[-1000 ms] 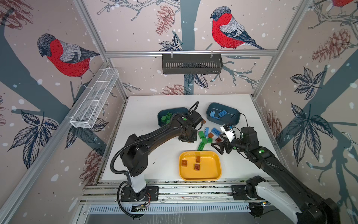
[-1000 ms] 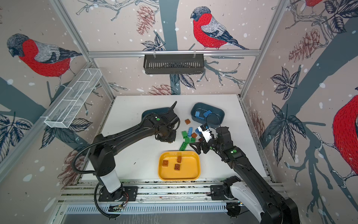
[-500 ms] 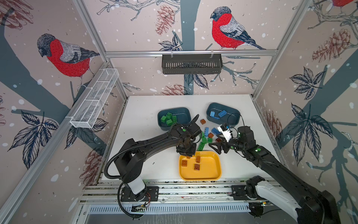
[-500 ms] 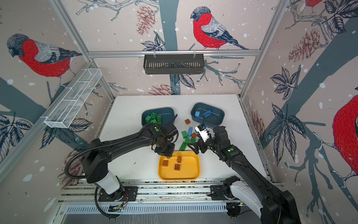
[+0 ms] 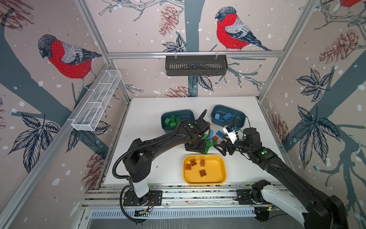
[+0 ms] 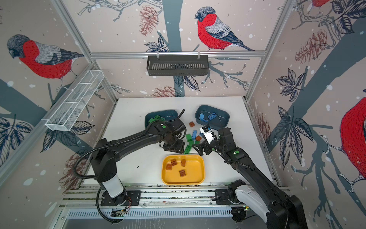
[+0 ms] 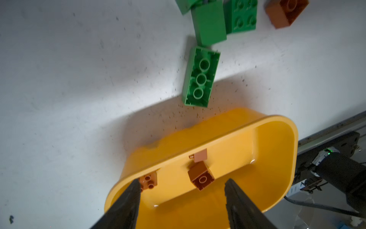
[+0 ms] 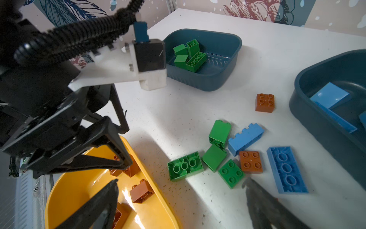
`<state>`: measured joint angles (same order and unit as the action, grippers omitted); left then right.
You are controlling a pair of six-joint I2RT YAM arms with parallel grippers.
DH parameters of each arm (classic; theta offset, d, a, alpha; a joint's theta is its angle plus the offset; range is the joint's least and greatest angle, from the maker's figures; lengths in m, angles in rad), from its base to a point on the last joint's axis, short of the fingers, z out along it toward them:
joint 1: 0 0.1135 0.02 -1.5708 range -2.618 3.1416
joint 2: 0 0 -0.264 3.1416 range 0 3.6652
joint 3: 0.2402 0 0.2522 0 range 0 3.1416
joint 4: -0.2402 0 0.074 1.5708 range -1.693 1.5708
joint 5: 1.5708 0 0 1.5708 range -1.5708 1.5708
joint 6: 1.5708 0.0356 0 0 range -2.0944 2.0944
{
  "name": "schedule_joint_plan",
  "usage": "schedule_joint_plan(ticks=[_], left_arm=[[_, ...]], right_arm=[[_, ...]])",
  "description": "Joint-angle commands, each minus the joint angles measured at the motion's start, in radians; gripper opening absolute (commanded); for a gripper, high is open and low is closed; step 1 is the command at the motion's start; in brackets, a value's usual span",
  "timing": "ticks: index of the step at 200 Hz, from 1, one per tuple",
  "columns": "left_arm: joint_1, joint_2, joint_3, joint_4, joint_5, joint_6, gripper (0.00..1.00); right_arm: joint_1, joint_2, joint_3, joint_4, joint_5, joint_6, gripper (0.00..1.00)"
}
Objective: Sort the legos into containers by color
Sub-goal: 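Drop the orange brick into the yellow tray and move the left gripper to the pile, then lower the left gripper onto a green 2x2 brick and close on it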
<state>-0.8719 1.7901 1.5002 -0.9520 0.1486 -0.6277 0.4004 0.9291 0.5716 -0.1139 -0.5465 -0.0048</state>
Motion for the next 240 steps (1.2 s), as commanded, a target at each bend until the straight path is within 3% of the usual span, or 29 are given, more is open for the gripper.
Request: schedule_joint_plan(ticks=[1, 47, 131, 189, 240], left_arm=[[0.035, 0.051, 0.061, -0.003, -0.044, -0.002, 0.68], [0.056, 0.237, 0.272, 0.072, -0.053, -0.091, 0.68], [0.093, 0.430, 0.362, 0.178, -0.099, -0.250, 0.65], [0.093, 0.509, 0.422, 0.150, -0.116, -0.258, 0.62], [0.090, 0.491, 0.388, 0.098, -0.169, -0.216, 0.57]], right_arm=[[-0.003, -0.001, 0.019, -0.027, 0.041, -0.023, 0.99], [-0.029, -0.027, 0.014, -0.045, 0.086, -0.017, 1.00], [-0.076, -0.064, -0.003, -0.053, 0.091, -0.009, 0.99], [-0.099, -0.065, -0.008, -0.059, 0.083, -0.015, 1.00], [-0.112, -0.075, -0.016, -0.066, 0.079, -0.018, 0.99]])
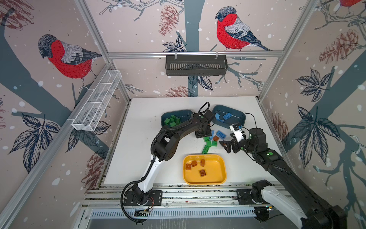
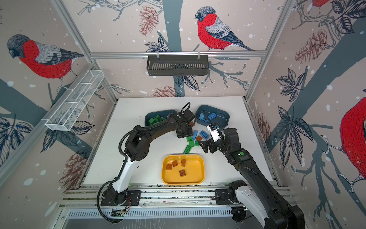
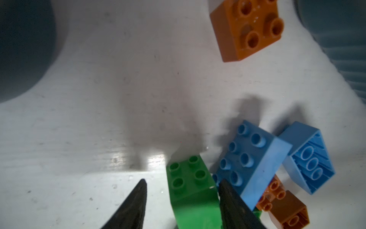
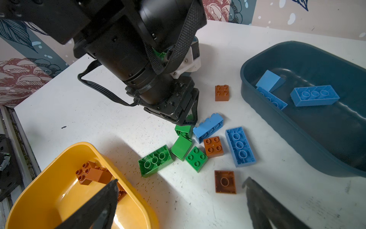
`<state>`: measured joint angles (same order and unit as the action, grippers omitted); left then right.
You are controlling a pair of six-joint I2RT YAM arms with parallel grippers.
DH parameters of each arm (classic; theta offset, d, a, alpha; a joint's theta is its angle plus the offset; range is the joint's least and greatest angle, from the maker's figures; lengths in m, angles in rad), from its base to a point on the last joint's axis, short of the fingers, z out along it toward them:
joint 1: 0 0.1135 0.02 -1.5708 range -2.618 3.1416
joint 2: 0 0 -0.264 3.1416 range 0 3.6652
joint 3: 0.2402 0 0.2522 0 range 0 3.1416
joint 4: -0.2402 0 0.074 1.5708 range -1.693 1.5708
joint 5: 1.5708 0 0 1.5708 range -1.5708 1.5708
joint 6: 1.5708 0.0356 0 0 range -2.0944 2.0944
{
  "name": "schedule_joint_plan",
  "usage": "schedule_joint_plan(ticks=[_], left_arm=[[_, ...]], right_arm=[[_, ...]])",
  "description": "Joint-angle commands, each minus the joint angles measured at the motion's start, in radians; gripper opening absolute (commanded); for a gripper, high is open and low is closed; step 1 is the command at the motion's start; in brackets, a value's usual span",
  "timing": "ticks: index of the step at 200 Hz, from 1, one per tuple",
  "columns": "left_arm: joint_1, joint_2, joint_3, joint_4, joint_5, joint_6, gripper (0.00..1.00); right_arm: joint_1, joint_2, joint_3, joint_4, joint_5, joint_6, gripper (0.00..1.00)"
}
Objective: Sort the legos into containers by color
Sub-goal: 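Lower the left gripper onto a green 2x2 brick and close on it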
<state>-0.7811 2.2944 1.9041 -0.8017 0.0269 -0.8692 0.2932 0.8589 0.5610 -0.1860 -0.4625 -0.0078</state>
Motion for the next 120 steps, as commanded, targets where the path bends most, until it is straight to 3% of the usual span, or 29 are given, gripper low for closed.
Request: schedule_joint_plan(ticks=[1, 58, 120], left_arm=[[-0.001, -0.015, -0.017, -0.054, -0.048, 0.026, 0.57], [-0.010, -0.035, -0.049, -0.085, -0.094, 0.076, 0.51], [-0.016, 0.005, -0.003, -0.120, -0.128, 0.123, 0.36]], right_arm=[[-0.005, -0.004, -0.006, 0.006, -0.006, -0.015, 0.99], [-0.009, -0.002, -0.017, 0.020, -0.017, -0.006, 0.99], [-0.009, -0.002, -0.010, 0.015, -0.021, -0.012, 0.99]])
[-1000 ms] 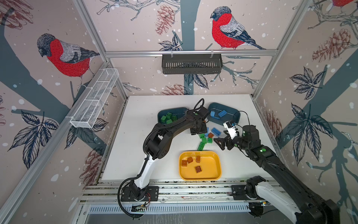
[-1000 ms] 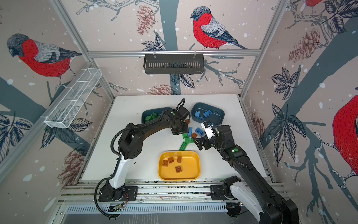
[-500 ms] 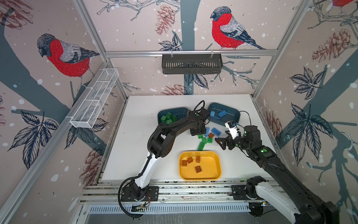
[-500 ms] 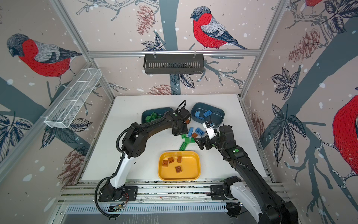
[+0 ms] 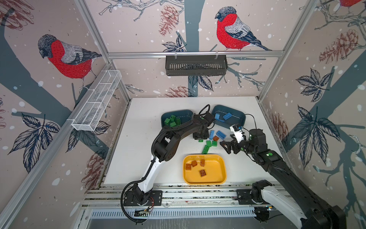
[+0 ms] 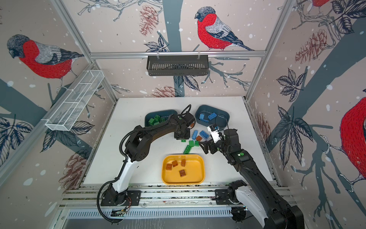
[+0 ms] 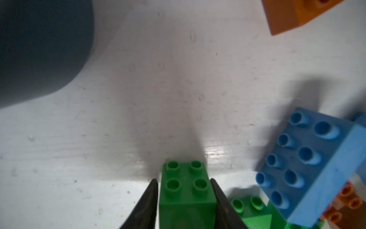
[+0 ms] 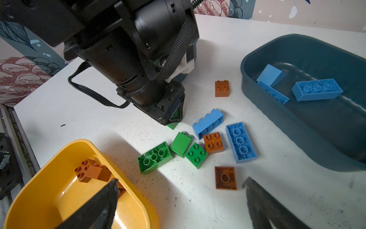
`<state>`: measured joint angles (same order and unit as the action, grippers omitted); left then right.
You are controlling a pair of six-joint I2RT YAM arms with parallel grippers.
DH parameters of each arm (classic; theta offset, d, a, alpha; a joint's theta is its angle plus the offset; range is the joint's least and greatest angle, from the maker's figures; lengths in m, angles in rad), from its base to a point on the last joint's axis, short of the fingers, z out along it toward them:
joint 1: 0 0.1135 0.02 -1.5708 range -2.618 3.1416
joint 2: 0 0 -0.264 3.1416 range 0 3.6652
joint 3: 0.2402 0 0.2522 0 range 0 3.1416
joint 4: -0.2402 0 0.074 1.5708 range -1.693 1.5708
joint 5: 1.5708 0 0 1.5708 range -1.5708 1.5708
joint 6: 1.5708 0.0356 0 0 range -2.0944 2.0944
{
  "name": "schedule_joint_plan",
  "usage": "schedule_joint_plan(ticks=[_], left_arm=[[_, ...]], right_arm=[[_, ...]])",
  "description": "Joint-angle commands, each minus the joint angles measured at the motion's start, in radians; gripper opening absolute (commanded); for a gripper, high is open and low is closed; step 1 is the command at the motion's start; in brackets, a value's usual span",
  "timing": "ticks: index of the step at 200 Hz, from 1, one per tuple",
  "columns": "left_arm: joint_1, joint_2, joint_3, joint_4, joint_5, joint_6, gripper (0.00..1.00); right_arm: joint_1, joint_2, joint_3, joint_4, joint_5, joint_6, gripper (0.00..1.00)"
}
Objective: Sort the legos into containers by color
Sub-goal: 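Lower the left gripper onto a green 2x2 brick and close on it, then carry the green brick with the left gripper and drop it into the small teal bin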
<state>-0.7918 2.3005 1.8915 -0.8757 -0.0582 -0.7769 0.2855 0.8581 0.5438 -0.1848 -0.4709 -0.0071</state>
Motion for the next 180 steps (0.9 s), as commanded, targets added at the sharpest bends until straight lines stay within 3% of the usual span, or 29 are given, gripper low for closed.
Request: schedule_joint_plan(ticks=[1, 31, 86, 126, 180], left_arm=[[-0.006, -0.001, 0.009, -0.046, -0.043, 0.031, 0.36], [-0.006, -0.020, 0.003, -0.060, -0.037, 0.054, 0.20], [0.021, -0.168, -0.021, -0.154, -0.078, 0.141, 0.23], [0.121, -0.257, -0.022, -0.192, -0.139, 0.215, 0.23], [0.263, -0.271, -0.031, -0.162, -0.197, 0.293, 0.22]], right_arm=[[-0.002, -0.002, 0.007, 0.014, -0.013, -0.013, 0.99], [-0.002, 0.000, 0.007, 0.020, -0.014, -0.010, 1.00], [-0.002, 0.010, 0.015, 0.033, -0.019, -0.010, 0.99], [-0.001, 0.043, 0.028, 0.049, -0.046, -0.010, 0.99], [0.000, 0.047, 0.038, 0.036, -0.047, -0.017, 0.99]])
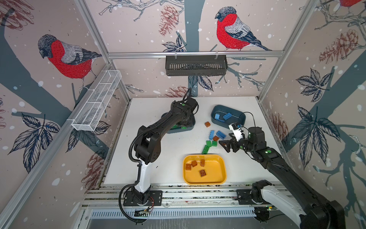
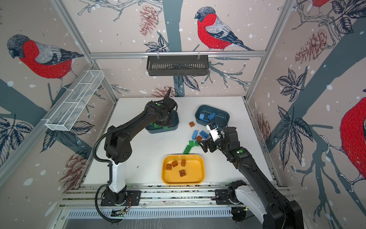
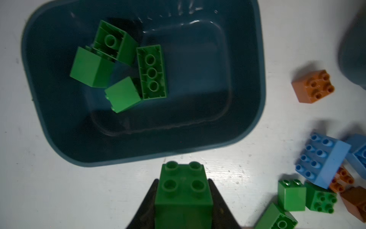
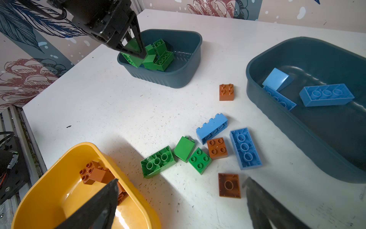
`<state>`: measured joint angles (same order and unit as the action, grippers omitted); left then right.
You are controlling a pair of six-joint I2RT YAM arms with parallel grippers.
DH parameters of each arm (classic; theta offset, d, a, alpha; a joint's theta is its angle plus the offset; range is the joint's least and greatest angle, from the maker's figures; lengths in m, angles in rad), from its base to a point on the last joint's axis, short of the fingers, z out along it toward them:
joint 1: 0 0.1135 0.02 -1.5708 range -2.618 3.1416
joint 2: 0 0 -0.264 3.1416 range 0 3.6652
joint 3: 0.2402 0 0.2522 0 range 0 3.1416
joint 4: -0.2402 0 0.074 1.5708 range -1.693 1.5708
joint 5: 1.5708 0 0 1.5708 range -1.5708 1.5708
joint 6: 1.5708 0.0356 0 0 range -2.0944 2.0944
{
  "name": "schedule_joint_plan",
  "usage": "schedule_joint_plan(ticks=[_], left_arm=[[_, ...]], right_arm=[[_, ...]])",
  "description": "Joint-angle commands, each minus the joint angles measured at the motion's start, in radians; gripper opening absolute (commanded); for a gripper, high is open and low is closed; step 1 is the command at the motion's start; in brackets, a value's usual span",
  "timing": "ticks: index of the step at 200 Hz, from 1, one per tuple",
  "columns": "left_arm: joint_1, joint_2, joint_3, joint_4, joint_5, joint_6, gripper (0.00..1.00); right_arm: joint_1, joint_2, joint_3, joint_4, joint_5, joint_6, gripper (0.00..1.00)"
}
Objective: Sort the legos into containers by color
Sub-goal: 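Carry the green brick with the left gripper and drop it into the small teal bin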
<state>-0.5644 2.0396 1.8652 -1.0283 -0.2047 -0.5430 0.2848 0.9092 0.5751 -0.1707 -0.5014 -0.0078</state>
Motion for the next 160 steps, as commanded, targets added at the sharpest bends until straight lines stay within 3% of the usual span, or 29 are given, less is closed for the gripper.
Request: schedule_joint_plan(ticks=[1, 58, 114, 160], left_arm=[[0.038, -0.010, -0.005, -0.008, -0.050, 0.061, 0.22], [0.158, 0.025, -0.018, 0.025, -0.082, 0.120, 0.23], [0.196, 0.041, -0.079, 0.054, -0.086, 0.109, 0.26], [0.201, 0.053, -0.087, 0.053, -0.088, 0.096, 0.35]], right_arm=[[0.001, -0.005, 0.006, 0.022, -0.016, -0.017, 0.99], [0.000, -0.007, 0.005, 0.016, -0.007, -0.013, 0.99], [0.001, 0.001, 0.009, 0.011, 0.004, -0.014, 0.99], [0.001, 0.016, 0.020, 0.010, 0.004, -0.017, 1.00]])
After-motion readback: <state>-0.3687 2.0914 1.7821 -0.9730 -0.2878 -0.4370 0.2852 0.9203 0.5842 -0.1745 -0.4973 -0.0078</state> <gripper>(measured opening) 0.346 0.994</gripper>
